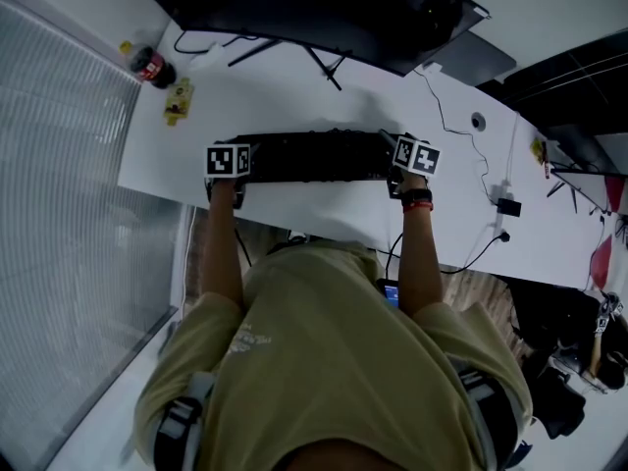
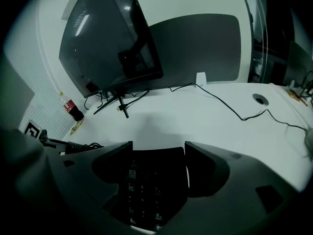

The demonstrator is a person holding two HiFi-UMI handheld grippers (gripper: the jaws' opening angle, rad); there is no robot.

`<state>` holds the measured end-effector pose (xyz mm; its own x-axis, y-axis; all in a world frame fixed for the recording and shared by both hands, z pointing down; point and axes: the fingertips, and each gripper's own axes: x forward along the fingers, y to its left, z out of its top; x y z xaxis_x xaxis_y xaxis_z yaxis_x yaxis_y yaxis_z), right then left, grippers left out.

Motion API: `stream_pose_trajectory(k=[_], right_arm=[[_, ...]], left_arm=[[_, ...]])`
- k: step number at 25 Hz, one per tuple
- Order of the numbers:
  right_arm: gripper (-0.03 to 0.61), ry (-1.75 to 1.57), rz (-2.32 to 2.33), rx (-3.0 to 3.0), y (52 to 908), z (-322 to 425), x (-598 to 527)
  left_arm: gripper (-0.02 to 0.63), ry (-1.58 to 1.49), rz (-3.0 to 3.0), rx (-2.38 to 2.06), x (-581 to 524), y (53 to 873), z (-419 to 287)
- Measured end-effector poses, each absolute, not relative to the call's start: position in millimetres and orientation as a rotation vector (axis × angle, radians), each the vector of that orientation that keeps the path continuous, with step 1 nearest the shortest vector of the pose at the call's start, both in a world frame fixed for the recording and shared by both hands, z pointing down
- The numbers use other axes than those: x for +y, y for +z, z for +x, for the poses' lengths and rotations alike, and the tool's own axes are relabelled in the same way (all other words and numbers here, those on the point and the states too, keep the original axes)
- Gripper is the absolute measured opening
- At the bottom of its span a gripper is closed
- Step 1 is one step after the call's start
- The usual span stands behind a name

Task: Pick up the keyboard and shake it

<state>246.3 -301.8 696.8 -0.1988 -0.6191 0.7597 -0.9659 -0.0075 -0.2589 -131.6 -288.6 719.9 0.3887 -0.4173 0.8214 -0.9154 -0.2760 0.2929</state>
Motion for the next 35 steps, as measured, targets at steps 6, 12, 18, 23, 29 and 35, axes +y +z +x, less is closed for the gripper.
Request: stream_pose_trajectory(k=[6, 12, 18, 23, 29, 35], right_arm=[[0.336, 1.072, 1.651, -1.870, 686, 243, -300], [0.336, 1.061, 1.664, -1.910, 674, 238, -300], [0.336, 0.996, 1.696, -1.976, 654, 230, -310], [0.336, 0.928, 1.737, -2.061, 641, 225, -323], [0.331, 0.750, 1.812, -2.122, 620, 221, -345], [0.331, 0.660, 1.837, -2.214, 611, 219, -352]], left_arm=[[0.272, 0.815, 1.873, -1.169, -289, 711, -135], [0.270, 0.822, 1.891, -1.206, -294, 699, -140], [0.268, 0.811, 1.933, -1.261, -308, 686, -147], [0.266, 0.806, 1.983, -1.327, -325, 671, -154], [0.265, 0.766, 2.035, -1.428, -350, 653, -158], [0.261, 0.703, 2.128, -1.507, -359, 640, -159]])
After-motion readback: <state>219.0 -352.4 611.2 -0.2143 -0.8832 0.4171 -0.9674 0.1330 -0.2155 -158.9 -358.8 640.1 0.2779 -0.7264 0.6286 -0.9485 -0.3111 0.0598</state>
